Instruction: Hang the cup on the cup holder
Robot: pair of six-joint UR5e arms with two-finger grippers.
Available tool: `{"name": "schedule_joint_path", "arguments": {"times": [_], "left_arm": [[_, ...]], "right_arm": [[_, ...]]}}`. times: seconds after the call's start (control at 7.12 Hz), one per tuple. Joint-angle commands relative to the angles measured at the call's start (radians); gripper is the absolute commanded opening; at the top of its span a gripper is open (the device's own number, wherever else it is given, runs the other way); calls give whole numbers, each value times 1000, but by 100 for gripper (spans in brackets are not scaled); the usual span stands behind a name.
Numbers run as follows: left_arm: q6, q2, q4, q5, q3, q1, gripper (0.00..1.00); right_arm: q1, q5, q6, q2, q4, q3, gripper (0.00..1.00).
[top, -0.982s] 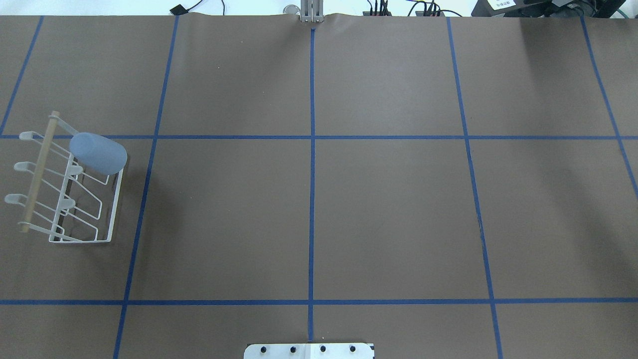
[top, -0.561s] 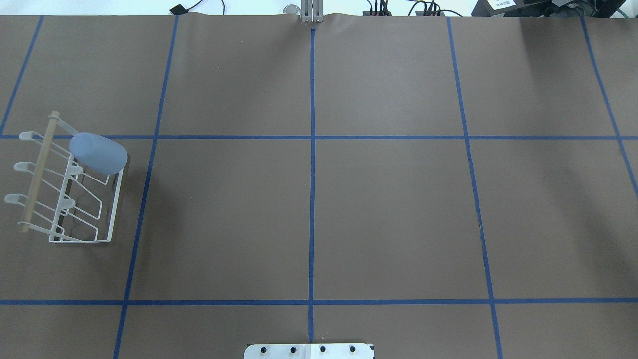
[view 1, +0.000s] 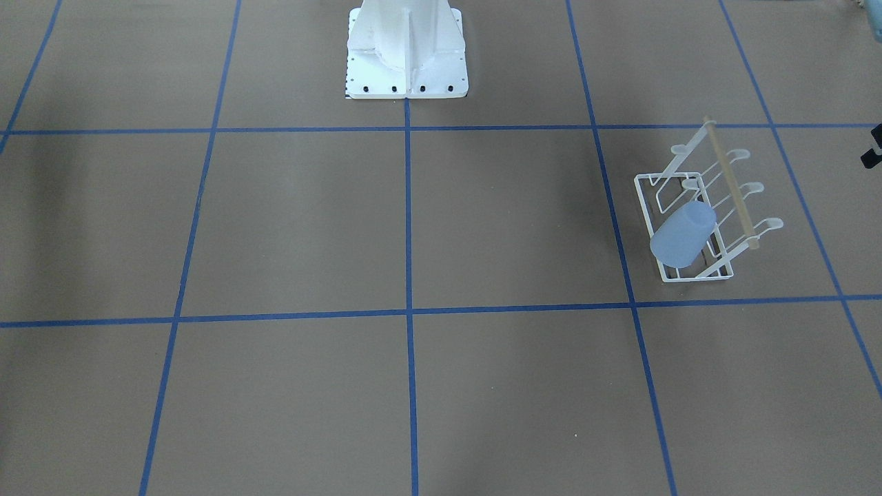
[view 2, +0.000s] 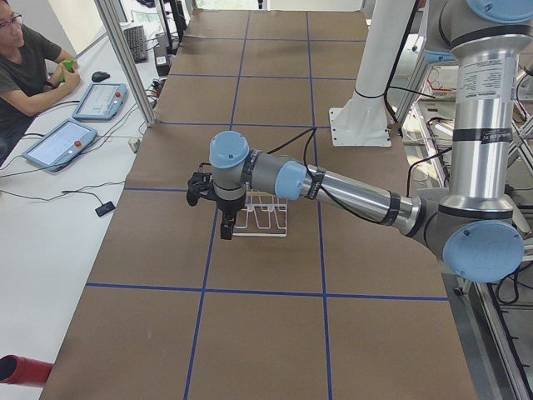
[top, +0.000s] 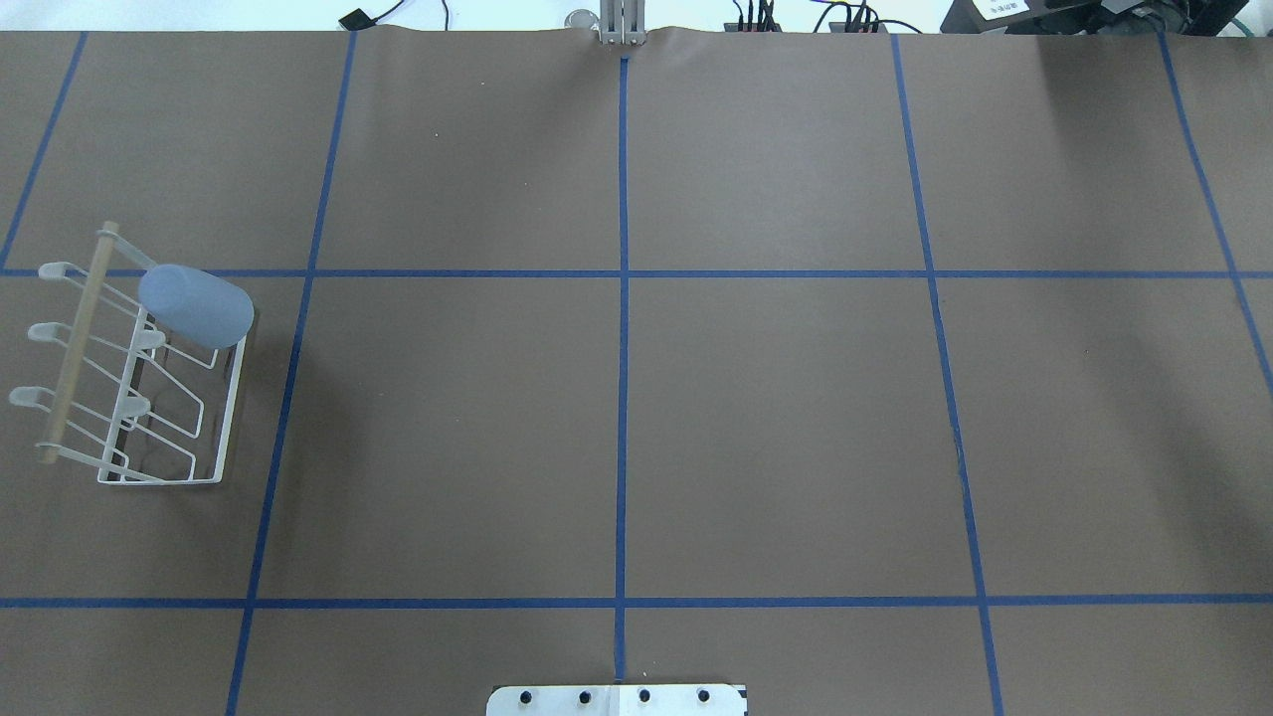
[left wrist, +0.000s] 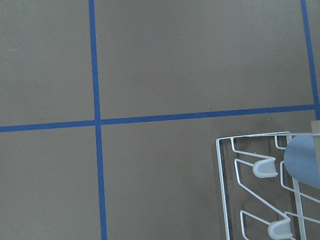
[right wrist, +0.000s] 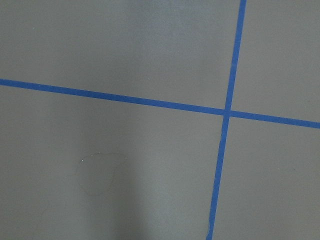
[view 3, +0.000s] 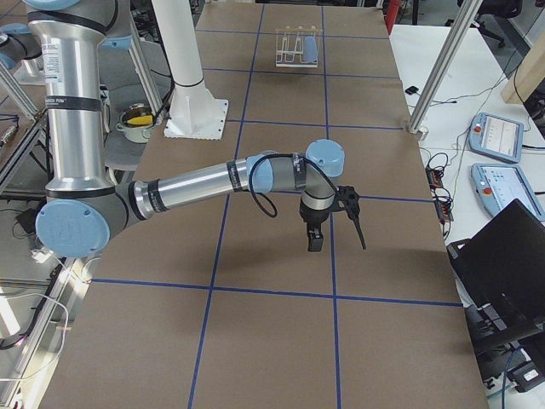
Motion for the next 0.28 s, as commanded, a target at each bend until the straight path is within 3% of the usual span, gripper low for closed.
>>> {"name": "schedule_joint_path", "arguments": {"times": [0.0,0.14], "left_arm": [[2,-1,-1,0,4,1,98],[2,-2,-1,0,4,1,98]], "right_arm": [[0,-3,3,-1,0,-3,100],[1,-2,1,-2,-1,-3,100]]}}
